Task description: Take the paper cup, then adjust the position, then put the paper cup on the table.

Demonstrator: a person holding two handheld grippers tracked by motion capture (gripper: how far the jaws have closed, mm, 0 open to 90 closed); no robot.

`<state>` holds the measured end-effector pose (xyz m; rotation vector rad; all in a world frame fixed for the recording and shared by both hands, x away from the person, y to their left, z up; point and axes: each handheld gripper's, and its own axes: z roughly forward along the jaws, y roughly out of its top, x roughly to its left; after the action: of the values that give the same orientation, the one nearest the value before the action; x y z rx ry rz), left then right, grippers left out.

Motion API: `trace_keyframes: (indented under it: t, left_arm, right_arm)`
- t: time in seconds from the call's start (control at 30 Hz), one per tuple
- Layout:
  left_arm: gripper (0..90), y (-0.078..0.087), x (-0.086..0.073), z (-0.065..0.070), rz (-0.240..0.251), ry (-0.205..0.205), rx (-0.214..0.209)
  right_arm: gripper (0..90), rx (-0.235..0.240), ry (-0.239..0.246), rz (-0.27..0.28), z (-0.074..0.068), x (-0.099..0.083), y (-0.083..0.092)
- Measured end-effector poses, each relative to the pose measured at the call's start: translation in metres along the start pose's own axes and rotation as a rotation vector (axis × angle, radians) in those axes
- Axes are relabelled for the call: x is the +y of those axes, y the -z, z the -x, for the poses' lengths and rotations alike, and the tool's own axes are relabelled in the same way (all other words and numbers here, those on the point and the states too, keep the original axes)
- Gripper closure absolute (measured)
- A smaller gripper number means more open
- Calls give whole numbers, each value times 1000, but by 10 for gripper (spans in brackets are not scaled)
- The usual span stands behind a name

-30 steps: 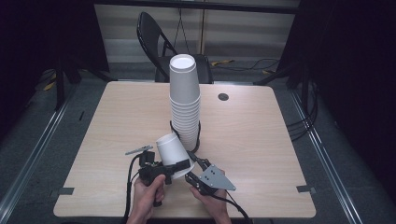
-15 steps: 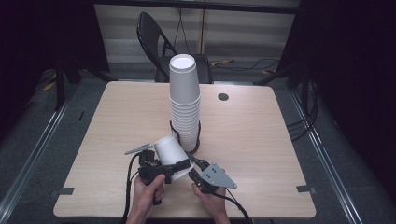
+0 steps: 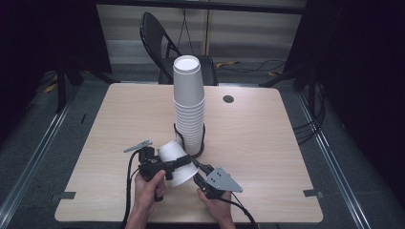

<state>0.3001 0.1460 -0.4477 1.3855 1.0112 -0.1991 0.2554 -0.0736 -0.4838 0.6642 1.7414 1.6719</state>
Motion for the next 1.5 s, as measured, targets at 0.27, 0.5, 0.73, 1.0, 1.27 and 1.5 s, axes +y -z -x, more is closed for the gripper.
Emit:
trace_keyframes:
  t: [0.27, 0.5, 0.73, 1.0, 1.27, 1.5]
  left_arm:
    - [155, 14, 13, -9, 65, -26, 67]
    - [155, 16, 16, -10, 75, -92, 119]
    - [154, 21, 10, -8, 77, -226, 112]
    - [155, 26, 4, -9, 112, -306, 135]
    - [154, 29, 0, -12, 77, -393, 106]
    - [155, 25, -8, -10, 36, -531, 178]
  right_arm:
    - [862, 28, -6, -52, -4, -3, 5]
    - [862, 22, -26, -120, 3, -7, 10]
    - [862, 3, -50, -191, 11, -6, 13]
    - [862, 16, -85, -270, 21, -3, 16]
    - [862, 31, -112, -321, 32, 0, 20]
    - [862, 67, -134, -367, 38, 0, 23]
